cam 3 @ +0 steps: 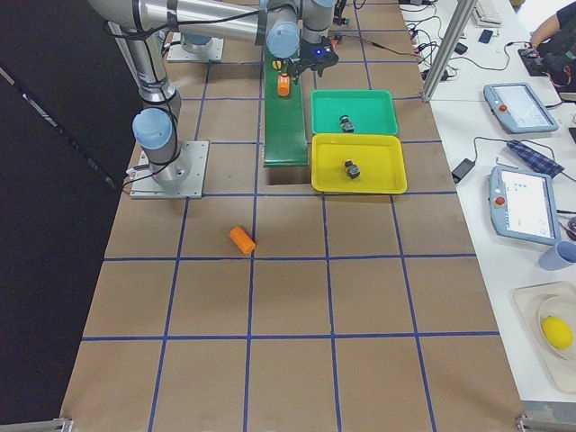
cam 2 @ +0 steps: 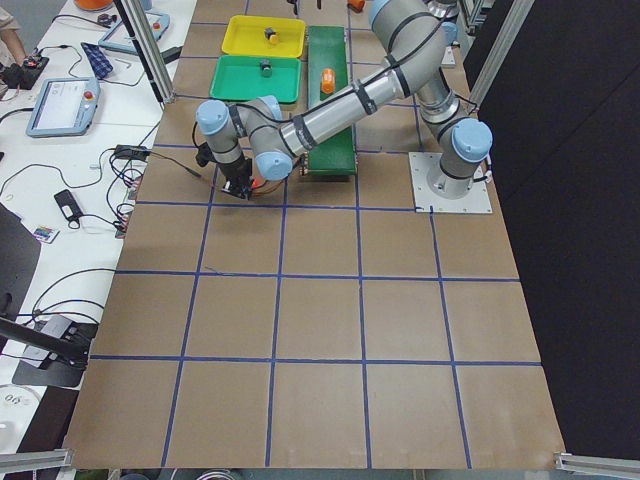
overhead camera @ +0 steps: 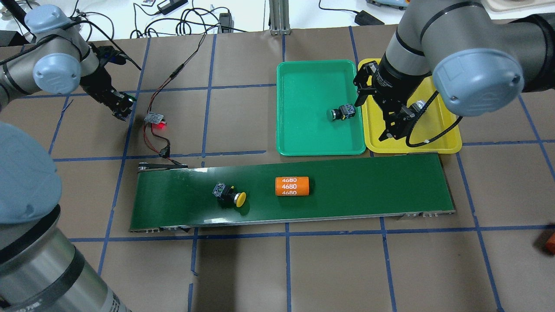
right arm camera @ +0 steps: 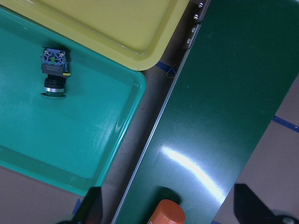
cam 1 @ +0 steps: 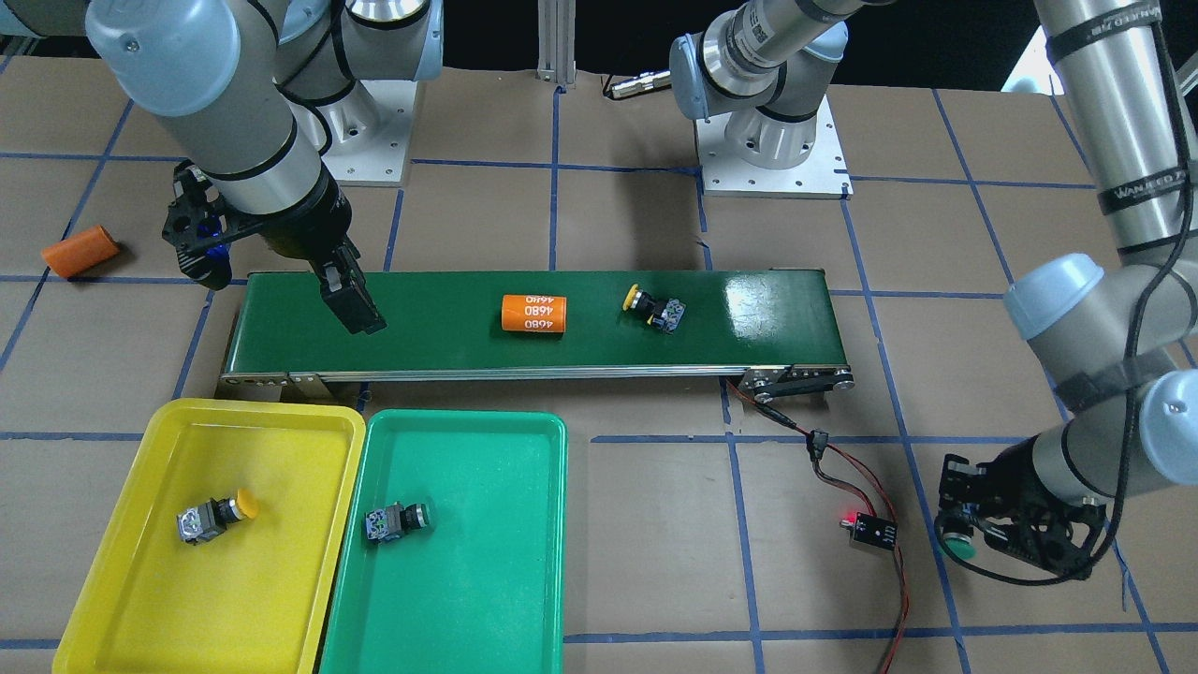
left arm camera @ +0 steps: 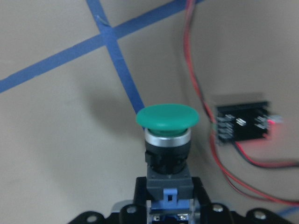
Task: Sort buttons by color to trays
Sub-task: 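Place the green button on the belt with the left gripper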
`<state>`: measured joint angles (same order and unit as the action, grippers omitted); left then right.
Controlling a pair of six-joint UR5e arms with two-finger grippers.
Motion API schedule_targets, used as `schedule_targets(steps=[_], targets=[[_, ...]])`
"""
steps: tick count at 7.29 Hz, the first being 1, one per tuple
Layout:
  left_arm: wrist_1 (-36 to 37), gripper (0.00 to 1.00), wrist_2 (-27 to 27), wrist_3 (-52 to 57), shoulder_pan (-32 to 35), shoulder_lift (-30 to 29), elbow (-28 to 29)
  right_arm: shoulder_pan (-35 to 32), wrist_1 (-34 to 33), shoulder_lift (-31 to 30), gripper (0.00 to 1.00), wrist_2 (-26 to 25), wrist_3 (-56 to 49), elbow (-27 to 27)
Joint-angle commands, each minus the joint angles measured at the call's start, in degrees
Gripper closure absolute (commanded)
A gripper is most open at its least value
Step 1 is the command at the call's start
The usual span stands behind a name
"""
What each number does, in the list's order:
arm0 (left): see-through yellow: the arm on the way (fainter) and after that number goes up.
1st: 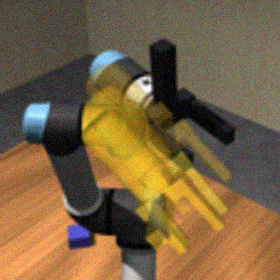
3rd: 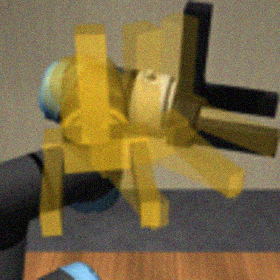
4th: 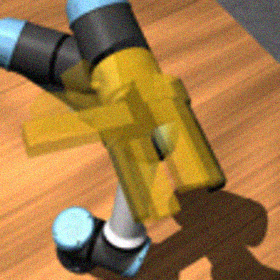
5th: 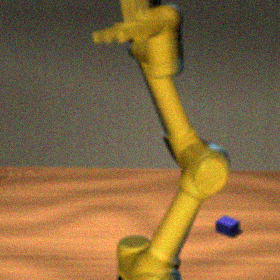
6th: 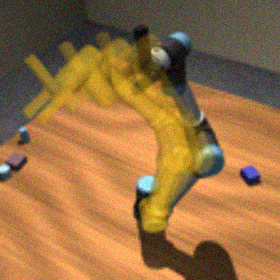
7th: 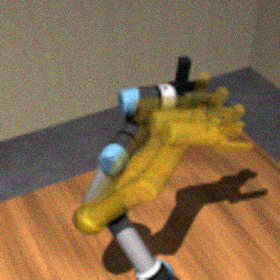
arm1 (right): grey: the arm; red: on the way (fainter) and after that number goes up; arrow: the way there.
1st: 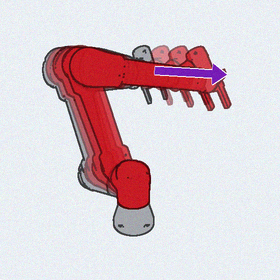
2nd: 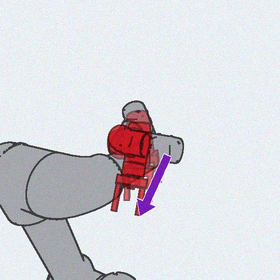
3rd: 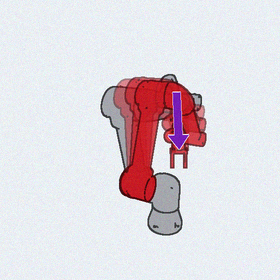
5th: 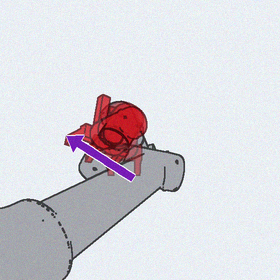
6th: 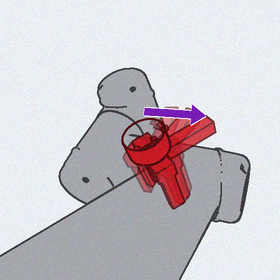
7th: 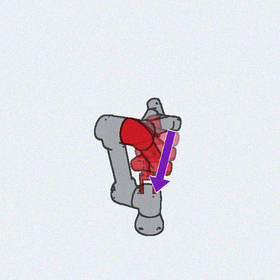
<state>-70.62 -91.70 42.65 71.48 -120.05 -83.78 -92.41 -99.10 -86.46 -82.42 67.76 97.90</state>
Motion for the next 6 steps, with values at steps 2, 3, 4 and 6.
schedule_targets(steps=[2, 3, 4, 6], targets=[[-4.53, 1.0, -0.15, 8.73, 8.04, 19.27, -16.25, -0.49, -0.05, -1.34, 0.0, -0.71, 0.27, 0.53], [-3.57, 1.0, -0.15, 11.03, 9.37, 23.94, -23.46, -0.67, -0.04, -1.87, 0.0, -0.55, 0.45, 1.32], [-2.78, 1.0, 0.29, 18.1, 9.82, 28.25, -29.36, -1.28, -0.22, -2.4, 0.0, -0.37, 3.32, 2.46], [-2.07, 1.0, 0.12, 24.14, 11.48, 33.63, -35.63, -4.26, -1.36, -2.75, 0.0, -2.02, 5.89, 2.56]])
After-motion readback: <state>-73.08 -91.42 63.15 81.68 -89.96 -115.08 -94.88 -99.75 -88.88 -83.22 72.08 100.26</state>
